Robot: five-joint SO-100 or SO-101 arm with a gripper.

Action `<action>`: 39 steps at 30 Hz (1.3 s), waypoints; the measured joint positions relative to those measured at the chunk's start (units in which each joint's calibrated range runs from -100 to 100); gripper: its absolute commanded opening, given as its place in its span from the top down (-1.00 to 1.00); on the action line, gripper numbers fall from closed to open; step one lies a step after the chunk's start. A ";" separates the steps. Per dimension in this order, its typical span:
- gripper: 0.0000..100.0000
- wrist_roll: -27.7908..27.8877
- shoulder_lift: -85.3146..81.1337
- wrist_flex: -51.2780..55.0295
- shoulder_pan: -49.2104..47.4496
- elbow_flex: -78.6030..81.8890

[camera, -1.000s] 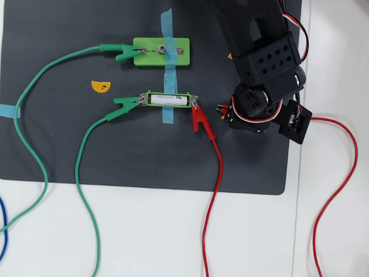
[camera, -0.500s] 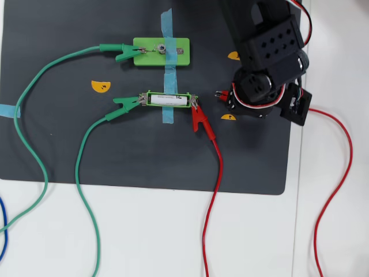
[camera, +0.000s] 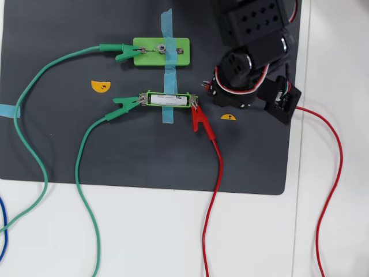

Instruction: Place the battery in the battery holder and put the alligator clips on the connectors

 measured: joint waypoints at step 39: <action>0.98 -9.15 -4.28 -10.38 6.05 14.22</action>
